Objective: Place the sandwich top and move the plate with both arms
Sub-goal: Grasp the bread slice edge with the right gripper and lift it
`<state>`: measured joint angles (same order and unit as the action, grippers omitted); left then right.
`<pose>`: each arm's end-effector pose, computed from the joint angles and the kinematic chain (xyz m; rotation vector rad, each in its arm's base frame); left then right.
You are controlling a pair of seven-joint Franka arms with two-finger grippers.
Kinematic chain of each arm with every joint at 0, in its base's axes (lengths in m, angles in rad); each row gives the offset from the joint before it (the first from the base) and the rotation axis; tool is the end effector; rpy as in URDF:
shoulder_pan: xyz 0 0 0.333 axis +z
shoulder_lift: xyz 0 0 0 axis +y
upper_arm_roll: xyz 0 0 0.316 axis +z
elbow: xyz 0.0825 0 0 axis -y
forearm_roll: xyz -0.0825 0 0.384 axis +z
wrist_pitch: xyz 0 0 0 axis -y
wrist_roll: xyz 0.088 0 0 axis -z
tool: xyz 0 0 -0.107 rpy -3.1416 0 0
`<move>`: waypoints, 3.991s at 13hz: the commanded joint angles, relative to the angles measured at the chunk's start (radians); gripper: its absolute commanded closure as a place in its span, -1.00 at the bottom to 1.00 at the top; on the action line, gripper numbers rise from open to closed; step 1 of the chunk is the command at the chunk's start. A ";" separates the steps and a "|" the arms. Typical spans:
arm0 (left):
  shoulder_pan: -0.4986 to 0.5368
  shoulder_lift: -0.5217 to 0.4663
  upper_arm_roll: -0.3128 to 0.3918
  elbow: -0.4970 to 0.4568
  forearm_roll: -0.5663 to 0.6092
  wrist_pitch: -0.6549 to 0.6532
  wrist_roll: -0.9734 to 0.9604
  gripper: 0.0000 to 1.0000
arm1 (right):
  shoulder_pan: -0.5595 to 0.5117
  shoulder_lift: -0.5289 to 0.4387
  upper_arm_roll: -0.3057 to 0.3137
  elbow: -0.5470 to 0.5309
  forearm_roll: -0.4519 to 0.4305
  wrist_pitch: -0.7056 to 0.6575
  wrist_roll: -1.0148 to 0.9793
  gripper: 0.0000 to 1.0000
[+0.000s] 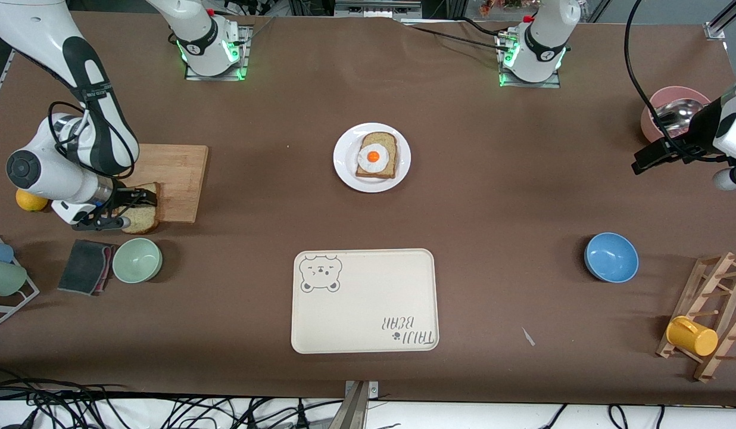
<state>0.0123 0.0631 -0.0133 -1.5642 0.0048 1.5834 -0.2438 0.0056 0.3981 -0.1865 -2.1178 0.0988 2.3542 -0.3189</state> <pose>0.5735 0.0002 0.5931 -3.1086 -0.3790 0.0675 0.5518 -0.1002 0.2133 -3.1014 -0.1110 0.2329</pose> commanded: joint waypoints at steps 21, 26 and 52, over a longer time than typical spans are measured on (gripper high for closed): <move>-0.009 0.003 0.000 0.023 0.017 -0.023 -0.006 -1.00 | 0.000 0.065 0.010 -0.025 0.015 0.059 0.006 1.00; -0.003 0.003 0.000 0.023 0.017 -0.023 -0.003 -1.00 | 0.013 0.016 0.038 -0.014 0.009 0.014 0.043 -0.06; -0.002 0.003 0.000 0.023 0.009 -0.023 0.001 -1.00 | 0.074 0.062 0.028 0.032 -0.433 -0.067 0.440 1.00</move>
<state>0.0128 0.0631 -0.0146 -1.5626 0.0048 1.5833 -0.2438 0.0907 0.4512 -0.1617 -2.0816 -0.3152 2.2845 0.1034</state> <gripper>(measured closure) 0.000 0.714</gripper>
